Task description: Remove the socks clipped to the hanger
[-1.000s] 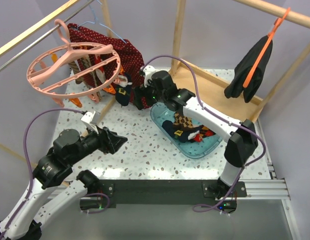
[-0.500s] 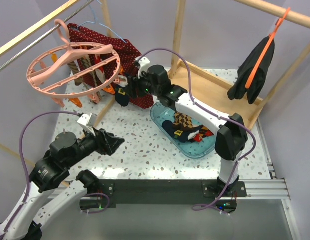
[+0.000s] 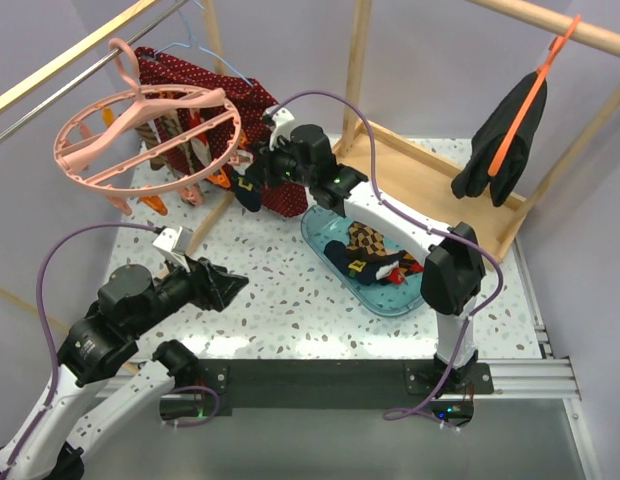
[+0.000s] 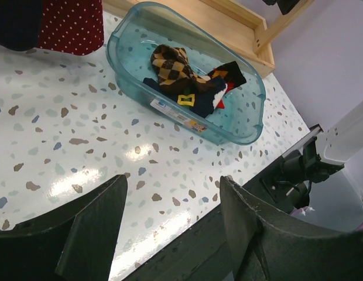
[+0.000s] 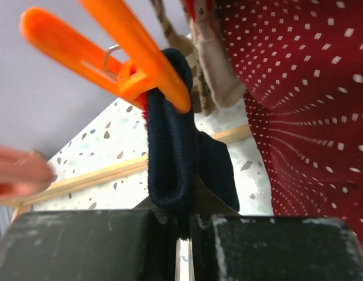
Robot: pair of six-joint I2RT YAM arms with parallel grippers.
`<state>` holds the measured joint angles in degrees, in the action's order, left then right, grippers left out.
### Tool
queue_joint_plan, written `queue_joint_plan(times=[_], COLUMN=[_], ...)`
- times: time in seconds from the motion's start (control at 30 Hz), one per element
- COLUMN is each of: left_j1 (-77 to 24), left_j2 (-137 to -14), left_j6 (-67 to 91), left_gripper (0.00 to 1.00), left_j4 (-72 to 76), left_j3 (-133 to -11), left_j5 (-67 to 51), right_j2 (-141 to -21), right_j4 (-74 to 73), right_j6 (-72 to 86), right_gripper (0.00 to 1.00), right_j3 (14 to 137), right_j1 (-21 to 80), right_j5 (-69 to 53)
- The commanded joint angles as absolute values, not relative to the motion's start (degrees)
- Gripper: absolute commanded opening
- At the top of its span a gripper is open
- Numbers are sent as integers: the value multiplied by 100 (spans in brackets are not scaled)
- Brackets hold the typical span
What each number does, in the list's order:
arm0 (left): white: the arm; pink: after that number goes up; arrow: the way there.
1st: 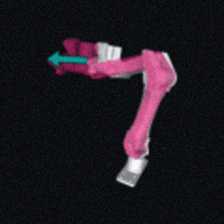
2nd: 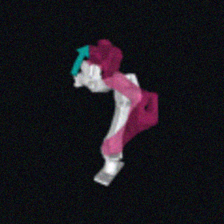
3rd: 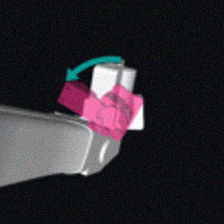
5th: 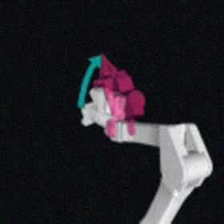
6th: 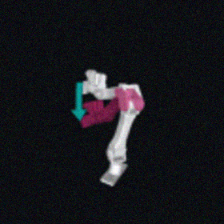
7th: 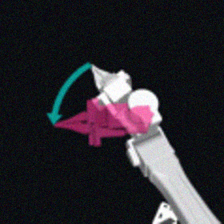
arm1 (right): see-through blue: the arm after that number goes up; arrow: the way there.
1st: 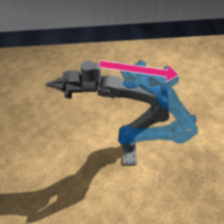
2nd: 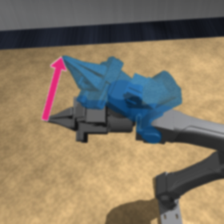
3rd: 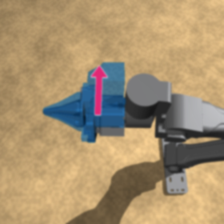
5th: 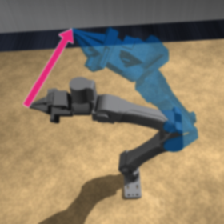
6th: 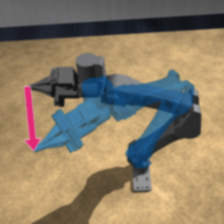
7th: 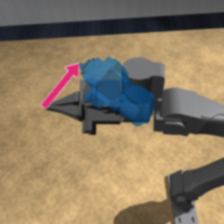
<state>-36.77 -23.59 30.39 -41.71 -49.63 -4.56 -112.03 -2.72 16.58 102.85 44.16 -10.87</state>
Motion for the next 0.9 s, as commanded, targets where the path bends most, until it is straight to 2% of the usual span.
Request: queue_joint_plan(times=[0.0, 0.23, 0.53, 0.87], left_j1=[-3674, -3674, -3674, -3674], left_j2=[-2329, -2505, -2821, -3357], left_j6=[3014, 3050, 3340, 3419], left_gripper=[69, 69, 64, 69], left_j4=[-4148, -3912, -3130, -2031], left_j3=[-5080, -4755, -4272, -3929], left_j5=[-334, -167, 518, 1107], right_j2=[-10864, -10275, -9958, -9607], right_j4=[-26, -210, -1239, -1538], right_j6=[1793, 2416, 3180, 3902], right_gripper=[0, 0, 0, 0], right_j3=[10328, 9792, 10011, 9853], right_j1=[4473, 4588, 4667, 4974], right_j5=[-1362, -1714, -1810, -1794])
